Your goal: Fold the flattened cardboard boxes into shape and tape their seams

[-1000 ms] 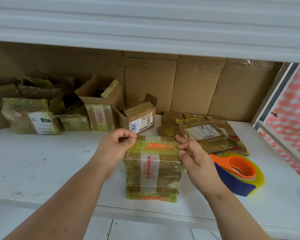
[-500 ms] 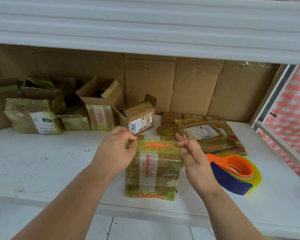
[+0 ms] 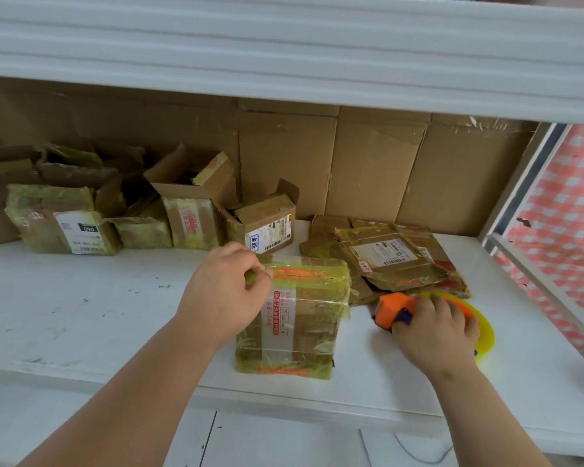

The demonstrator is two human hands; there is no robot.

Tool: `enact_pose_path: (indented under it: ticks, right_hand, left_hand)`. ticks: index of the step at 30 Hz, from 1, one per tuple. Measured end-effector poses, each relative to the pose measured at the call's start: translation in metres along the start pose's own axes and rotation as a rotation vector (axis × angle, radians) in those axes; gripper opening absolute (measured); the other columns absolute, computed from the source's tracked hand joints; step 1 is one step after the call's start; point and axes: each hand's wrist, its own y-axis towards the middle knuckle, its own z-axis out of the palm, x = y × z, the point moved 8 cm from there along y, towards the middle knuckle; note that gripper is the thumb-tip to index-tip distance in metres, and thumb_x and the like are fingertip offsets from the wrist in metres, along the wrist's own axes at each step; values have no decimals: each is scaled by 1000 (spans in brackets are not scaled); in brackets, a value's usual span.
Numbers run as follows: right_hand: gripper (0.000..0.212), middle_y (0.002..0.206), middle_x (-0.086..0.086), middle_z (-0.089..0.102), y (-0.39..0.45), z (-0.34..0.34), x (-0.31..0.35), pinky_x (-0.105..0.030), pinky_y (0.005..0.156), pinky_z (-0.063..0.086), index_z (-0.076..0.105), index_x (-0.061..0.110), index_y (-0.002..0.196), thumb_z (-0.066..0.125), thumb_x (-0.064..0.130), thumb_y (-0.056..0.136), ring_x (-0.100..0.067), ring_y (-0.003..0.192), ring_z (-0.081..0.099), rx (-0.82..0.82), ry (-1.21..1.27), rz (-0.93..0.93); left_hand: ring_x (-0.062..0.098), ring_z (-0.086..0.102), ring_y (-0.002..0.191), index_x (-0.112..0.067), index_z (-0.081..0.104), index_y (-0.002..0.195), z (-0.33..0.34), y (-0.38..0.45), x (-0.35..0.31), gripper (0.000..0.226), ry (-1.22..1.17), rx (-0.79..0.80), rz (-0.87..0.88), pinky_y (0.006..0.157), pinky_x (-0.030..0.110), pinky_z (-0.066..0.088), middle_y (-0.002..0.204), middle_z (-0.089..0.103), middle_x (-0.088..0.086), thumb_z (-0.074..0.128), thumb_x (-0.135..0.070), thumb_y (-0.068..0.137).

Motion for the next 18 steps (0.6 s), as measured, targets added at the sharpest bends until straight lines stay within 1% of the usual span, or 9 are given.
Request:
enact_pose_path:
  ticks: [2, 4, 6, 8, 10, 12, 15, 17, 18]
  right_hand:
    - [44, 134, -5, 54, -1, 14, -12, -52, 119, 16, 48, 21, 126, 51, 41, 87, -29, 133, 43, 111, -57, 67]
    - [40, 127, -5, 59, -1, 14, -17, -52, 119, 16, 45, 19, 123, 51, 34, 87, -29, 127, 49, 88, -97, 84]
    - [32, 120, -4, 62, 0, 8, -21, -51, 119, 17, 48, 19, 118, 50, 27, 87, -28, 122, 53, 61, -163, 86]
    - [25, 114, -3, 64, 2, 4, -24, -49, 119, 17, 51, 21, 113, 49, 24, 88, -27, 118, 55, 66, -181, 63]
    - [19, 110, -2, 65, 4, 2, -26, -47, 118, 23, 53, 23, 107, 51, 27, 88, -26, 113, 57, 65, -125, 35]
    - [13, 105, -2, 66, 3, -5, -26, -43, 109, 35, 52, 24, 99, 54, 29, 87, -27, 105, 58, 25, -13, 7]
    - [11, 92, -3, 66, -7, -24, -20, -37, 83, 46, 52, 23, 96, 61, 23, 89, -27, 87, 60, 6, 282, -45]
    - [16, 90, -2, 65, -14, -39, -14, -34, 67, 46, 55, 22, 103, 65, 19, 91, -23, 81, 61, 35, 517, -80]
    - [19, 91, -2, 66, -18, -49, -11, -34, 64, 46, 56, 22, 106, 67, 17, 91, -23, 81, 62, 38, 636, -99]
  left_hand:
    - [14, 53, 92, -15, 66, 82, 0, 4, 2, 21, -17, -10, -70, 70, 25, 40, 94, 57, -8, 56, -28, 96]
    - [14, 54, 92, -17, 66, 81, 1, 5, 5, 18, -36, 1, -115, 71, 25, 40, 94, 57, -8, 58, -22, 96]
    - [12, 52, 94, -22, 65, 80, 0, 4, 5, 15, -18, 18, -125, 74, 23, 41, 96, 57, -10, 61, -15, 93]
    - [11, 46, 96, -23, 65, 79, -3, 2, 1, 16, 40, 3, -100, 75, 22, 36, 96, 58, -11, 62, -13, 91]
    - [12, 41, 96, -22, 67, 77, -7, 1, -8, 17, 122, -21, -40, 77, 22, 32, 94, 59, -10, 63, -13, 91]
    - [13, 43, 96, -21, 68, 78, -5, 3, -14, 17, 164, 13, -4, 77, 24, 38, 95, 58, -9, 62, -13, 92]
    - [11, 50, 92, -20, 68, 82, -2, 5, -16, 16, 169, 82, 22, 76, 27, 48, 95, 56, -8, 59, -13, 94]
    - [7, 51, 91, -21, 70, 89, -3, 7, -16, 17, 167, 123, 20, 72, 20, 45, 97, 57, -9, 55, -16, 96]
    - [6, 51, 91, -23, 70, 94, -3, 8, -16, 17, 161, 154, 5, 70, 16, 42, 98, 57, -10, 53, -20, 98]
